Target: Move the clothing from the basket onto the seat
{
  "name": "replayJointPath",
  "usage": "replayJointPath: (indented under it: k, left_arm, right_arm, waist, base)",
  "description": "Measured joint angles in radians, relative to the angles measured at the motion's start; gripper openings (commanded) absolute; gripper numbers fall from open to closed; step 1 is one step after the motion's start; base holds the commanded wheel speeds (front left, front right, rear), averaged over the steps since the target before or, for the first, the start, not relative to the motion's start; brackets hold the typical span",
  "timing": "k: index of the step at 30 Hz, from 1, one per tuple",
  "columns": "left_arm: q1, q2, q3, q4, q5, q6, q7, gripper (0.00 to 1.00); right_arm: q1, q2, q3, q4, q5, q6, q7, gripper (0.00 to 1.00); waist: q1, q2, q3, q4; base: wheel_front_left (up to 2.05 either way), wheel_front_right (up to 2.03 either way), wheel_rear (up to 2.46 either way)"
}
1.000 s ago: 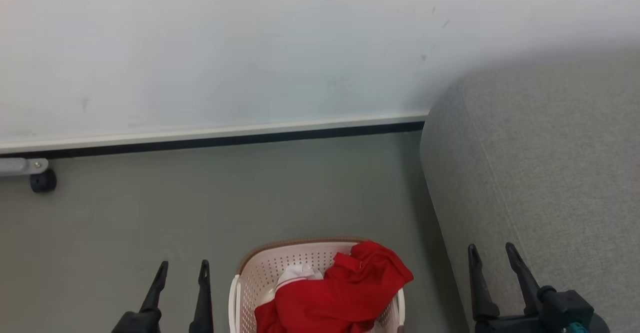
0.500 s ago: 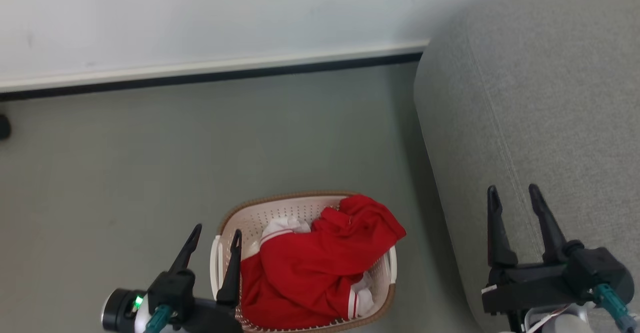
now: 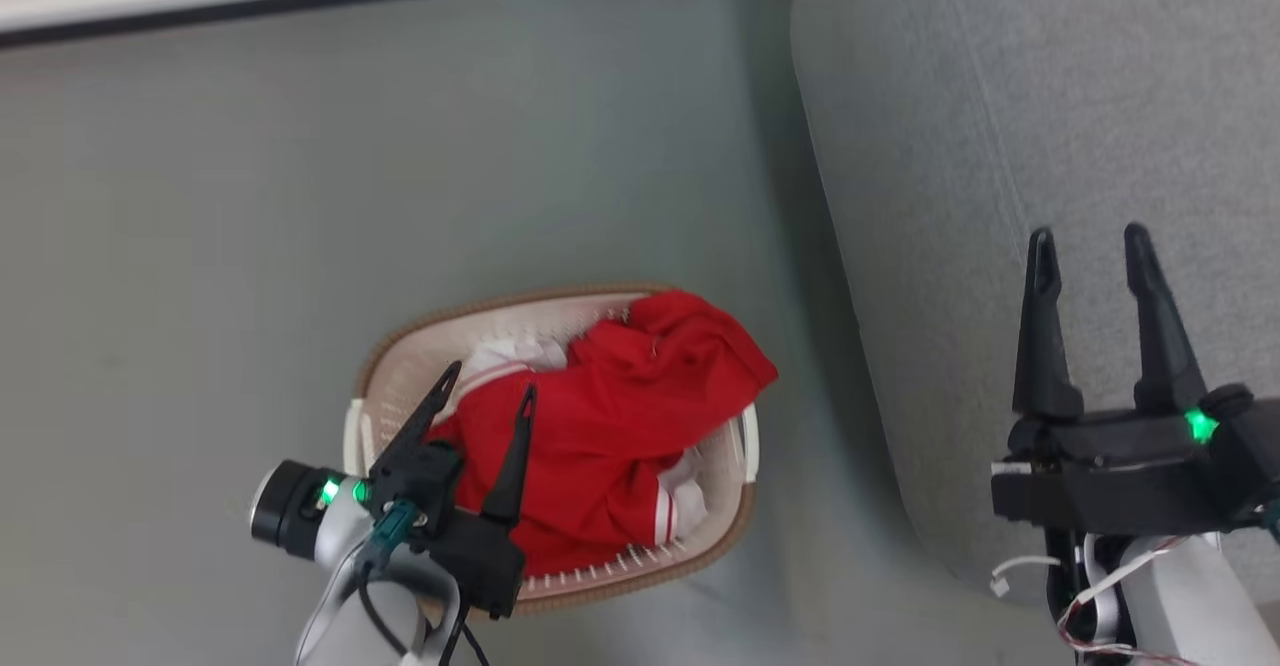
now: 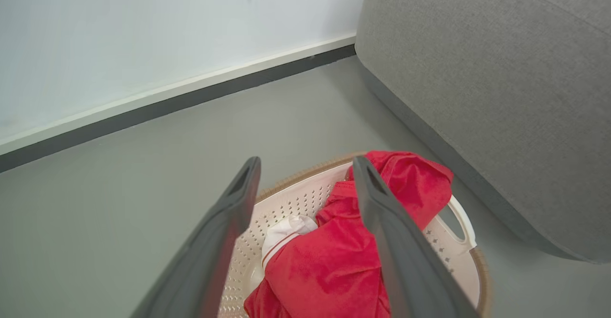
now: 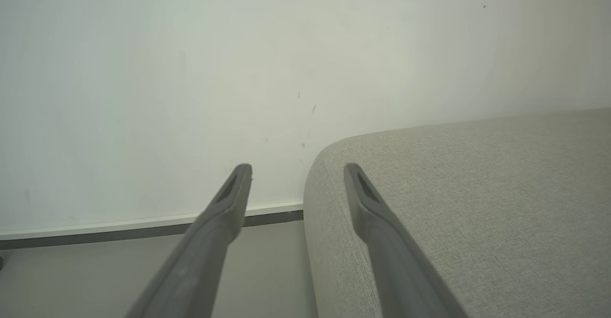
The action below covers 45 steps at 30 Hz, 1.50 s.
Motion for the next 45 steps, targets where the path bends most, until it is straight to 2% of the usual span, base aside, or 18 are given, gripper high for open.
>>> replayJointPath:
  k: [8,25,35,45]
  left_arm:
    - [-0.109,0.005,-0.023,0.084,0.051,0.0,0.022,1.0]
    - [-0.342,0.018,-0.099,0.171,0.143,-0.044,0.043,1.0]
    - [-0.424,0.029,-0.141,0.238,0.194,-0.057,0.028,1.0]
    - [-0.494,0.024,-0.14,0.265,0.227,-0.011,-0.003,1.0]
  right_arm:
    - [-0.078,0.011,-0.002,-0.064,-0.017,-0.003,0.0,1.0]
    - [-0.195,0.029,-0.01,-0.164,-0.028,-0.007,0.0,1.0]
    - [-0.234,0.042,-0.002,-0.157,-0.036,-0.007,0.0,1.0]
    - [-0.251,0.05,0.001,-0.149,-0.036,-0.007,0.0,1.0]
  waist:
    - [-0.0001,0.0,0.119,-0.037]
    - [-0.0001,0.0,0.362,-0.091]
    - [-0.0001,0.0,0.479,-0.115]
    - [-0.0003,-0.0001,0.507,-0.137]
  base:
    - [0.0,0.0,0.0]
    - [0.0,0.0,0.0]
    - [0.0,0.0,0.0]
    - [0.0,0.0,0.0]
